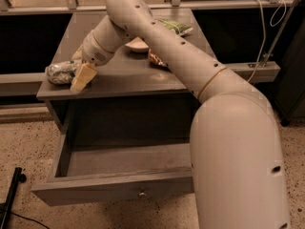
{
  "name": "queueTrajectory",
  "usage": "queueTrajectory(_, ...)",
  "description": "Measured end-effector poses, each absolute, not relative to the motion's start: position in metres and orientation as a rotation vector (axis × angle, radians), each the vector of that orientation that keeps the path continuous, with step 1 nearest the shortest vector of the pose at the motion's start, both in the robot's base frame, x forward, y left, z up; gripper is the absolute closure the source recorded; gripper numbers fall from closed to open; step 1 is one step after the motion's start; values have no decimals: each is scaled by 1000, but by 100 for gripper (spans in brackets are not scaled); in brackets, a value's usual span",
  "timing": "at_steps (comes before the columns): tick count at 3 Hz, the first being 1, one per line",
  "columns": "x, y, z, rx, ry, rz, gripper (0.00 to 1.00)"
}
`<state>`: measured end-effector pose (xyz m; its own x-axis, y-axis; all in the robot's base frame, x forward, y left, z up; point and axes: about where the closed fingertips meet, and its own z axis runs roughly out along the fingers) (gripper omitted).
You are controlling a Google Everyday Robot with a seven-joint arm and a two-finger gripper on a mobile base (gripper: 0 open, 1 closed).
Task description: Pick 7up can from top drawer and place on counter
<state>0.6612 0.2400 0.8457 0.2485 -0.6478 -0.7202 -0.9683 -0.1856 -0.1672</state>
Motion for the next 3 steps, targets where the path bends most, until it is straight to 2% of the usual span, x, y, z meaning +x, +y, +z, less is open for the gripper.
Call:
queueTrajectory(2, 659, 236, 848, -1907, 1473, 673, 0)
queueTrajectory(3, 646, 213, 865, -1876, 1455, 644, 0)
